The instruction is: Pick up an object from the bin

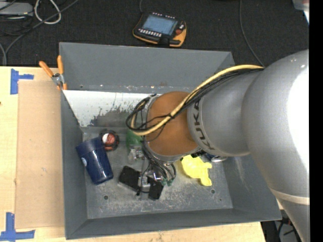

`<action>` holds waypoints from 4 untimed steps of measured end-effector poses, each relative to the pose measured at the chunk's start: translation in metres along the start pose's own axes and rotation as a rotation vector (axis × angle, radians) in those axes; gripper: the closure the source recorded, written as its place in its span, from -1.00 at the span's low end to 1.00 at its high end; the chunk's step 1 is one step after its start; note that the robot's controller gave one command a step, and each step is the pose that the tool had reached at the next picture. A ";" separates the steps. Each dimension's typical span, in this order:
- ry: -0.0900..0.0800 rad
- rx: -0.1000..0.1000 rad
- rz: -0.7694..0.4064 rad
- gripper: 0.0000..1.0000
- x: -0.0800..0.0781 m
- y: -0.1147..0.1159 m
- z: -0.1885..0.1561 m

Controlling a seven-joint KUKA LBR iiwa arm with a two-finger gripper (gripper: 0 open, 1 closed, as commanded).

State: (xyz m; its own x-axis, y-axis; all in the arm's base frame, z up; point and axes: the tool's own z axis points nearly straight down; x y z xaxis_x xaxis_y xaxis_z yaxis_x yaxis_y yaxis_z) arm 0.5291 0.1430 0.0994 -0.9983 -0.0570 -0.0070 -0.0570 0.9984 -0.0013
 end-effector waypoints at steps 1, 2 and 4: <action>0.023 0.001 0.189 -1.00 0.017 -0.013 0.029; 0.001 -0.001 -0.034 -1.00 -0.006 -0.021 0.030; 0.022 -0.001 0.174 1.00 0.016 -0.013 0.029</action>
Offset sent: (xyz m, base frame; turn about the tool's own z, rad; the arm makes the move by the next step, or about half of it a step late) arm 0.0073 -0.0208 -0.0294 -0.0346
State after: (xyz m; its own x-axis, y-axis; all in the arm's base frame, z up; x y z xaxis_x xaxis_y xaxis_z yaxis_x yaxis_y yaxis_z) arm 0.5142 0.1292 0.0704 -0.9930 0.1170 0.0149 0.1170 0.9931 -0.0014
